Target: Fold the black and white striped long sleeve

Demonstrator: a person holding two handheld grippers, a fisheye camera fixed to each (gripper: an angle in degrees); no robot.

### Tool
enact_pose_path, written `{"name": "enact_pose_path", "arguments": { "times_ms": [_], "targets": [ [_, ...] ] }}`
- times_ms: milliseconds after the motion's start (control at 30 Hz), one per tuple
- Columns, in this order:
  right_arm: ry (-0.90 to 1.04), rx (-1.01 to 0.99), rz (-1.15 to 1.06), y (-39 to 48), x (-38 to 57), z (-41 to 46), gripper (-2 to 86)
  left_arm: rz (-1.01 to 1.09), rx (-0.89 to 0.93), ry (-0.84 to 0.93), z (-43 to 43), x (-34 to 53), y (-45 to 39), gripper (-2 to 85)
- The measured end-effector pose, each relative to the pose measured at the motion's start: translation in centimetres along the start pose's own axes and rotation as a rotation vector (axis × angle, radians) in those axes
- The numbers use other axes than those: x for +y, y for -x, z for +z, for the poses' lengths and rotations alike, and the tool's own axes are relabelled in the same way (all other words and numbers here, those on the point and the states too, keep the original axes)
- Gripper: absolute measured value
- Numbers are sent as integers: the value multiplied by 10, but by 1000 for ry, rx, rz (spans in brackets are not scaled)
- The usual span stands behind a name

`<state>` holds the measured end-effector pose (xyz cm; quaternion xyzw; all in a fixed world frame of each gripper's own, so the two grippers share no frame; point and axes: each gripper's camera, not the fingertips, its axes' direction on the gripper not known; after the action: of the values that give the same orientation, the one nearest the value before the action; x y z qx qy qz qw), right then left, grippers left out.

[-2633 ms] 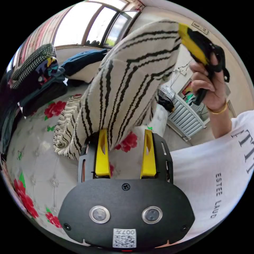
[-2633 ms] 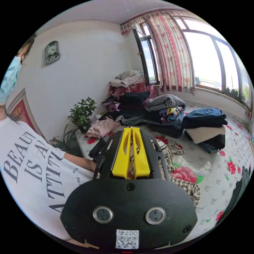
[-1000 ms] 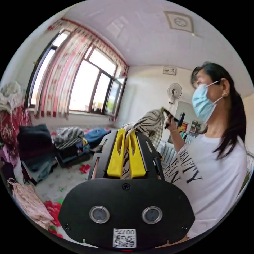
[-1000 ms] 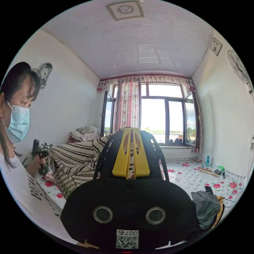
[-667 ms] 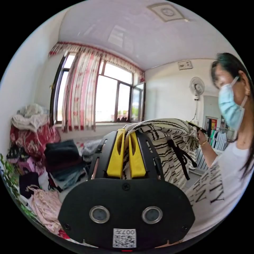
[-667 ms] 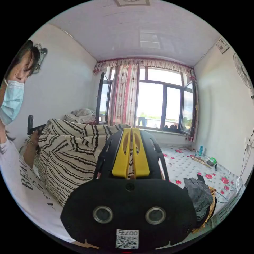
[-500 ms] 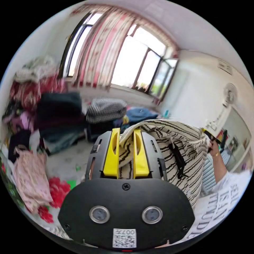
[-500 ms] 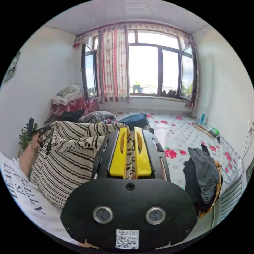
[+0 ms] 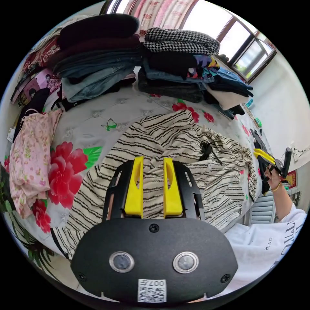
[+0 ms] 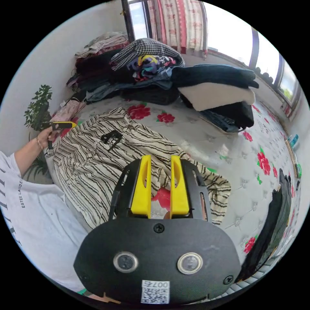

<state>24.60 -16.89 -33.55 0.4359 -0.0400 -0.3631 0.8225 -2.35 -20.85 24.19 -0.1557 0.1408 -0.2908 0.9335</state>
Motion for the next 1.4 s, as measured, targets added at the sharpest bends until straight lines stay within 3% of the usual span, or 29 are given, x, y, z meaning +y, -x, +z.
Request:
{"name": "enact_pose_path", "arguments": {
  "times_ms": [133, 267, 500, 600, 700, 833, 967, 1033, 1100, 1200, 1300, 1400],
  "targets": [
    [88, -94, -138, 18, -53, 75, 67, 46, 22, 70, 38, -53, -8, 103],
    [245, -105, -138, 12, -84, 138, 29, 20, -43, 223, 91, -84, -2, 81],
    [37, 49, -13, -75, -159, 119, 7, -37, -124, 179, 94, -137, 22, -1],
    [-30, 38, 87, -109, -191, 113, 25, -137, -45, 72, 78, -168, 40, 0],
    [19, 17, 163, -129, -195, 119, 62, -169, -82, -15, 60, -180, 43, 36],
    [71, -67, 268, -145, -118, 109, 91, -202, -124, -59, 33, -137, 47, 68],
    [144, 121, 389, -150, -3, 87, 101, -217, -131, -71, -1, -53, 38, 77],
    [280, 205, 448, -147, 64, 83, 105, -240, -116, -47, -20, 8, 25, 80],
    [396, 191, 459, -140, 102, 93, 100, -267, -128, 1, -31, 48, 13, 82],
    [347, 160, 450, -125, 132, 91, 56, -275, -143, 53, -43, 96, -6, 86],
    [419, 371, 432, -143, 129, 86, 38, -289, -147, 89, -49, 121, -8, 89],
    [334, 641, 585, -186, 134, 38, 64, -282, -143, 92, -56, 133, -6, 94]
  ]
}}
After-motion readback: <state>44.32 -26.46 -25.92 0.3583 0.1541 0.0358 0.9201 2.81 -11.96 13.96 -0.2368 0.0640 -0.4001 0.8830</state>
